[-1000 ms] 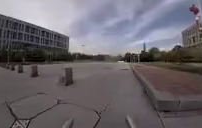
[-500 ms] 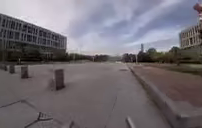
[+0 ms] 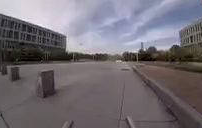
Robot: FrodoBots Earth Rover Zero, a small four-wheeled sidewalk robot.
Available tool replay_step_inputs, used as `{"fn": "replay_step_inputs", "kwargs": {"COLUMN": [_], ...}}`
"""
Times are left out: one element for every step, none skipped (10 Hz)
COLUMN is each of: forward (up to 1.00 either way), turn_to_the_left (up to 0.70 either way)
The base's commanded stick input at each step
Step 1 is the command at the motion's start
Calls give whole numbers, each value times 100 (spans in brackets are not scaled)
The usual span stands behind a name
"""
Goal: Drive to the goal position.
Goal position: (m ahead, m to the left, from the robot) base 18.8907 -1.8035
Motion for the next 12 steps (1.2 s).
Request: {"fn": "replay_step_inputs", "kwargs": {"forward": [100, 100, 100, 100, 100, 100, 100, 100, 100, 100, 100, 100], "turn_to_the_left": [-27, -27, -27, -27, -27, 0, 0, 0, 0, 0, 0, 0]}}
